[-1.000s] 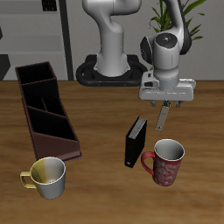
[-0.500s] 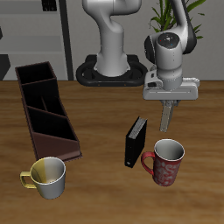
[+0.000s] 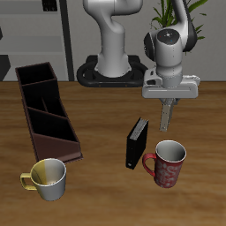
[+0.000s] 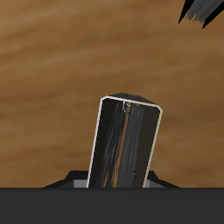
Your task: Place the yellow book into the right desk caddy's right compartment
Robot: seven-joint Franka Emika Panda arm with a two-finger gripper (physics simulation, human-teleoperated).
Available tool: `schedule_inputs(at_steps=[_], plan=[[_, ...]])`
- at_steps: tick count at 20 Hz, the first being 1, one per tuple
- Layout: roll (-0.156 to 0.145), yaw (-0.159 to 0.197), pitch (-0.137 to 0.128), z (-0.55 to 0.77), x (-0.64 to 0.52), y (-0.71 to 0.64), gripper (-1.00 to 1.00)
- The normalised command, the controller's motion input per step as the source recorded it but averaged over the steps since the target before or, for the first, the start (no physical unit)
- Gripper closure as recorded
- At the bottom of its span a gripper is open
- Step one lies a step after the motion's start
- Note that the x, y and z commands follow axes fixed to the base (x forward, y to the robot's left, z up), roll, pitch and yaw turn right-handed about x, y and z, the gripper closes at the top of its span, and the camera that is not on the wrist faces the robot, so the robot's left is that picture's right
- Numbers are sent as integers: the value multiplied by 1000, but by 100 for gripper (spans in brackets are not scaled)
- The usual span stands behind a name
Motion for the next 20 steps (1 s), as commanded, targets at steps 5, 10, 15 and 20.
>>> schedule_inputs(at_steps=[5,10,15,20], plan=[[17,58,-49,410,-19,-149,100],[58,91,-32,491,43,-156,100],[33,37,-7,371,55,-190,100],[-31,12,-49,451,40,-318,100]])
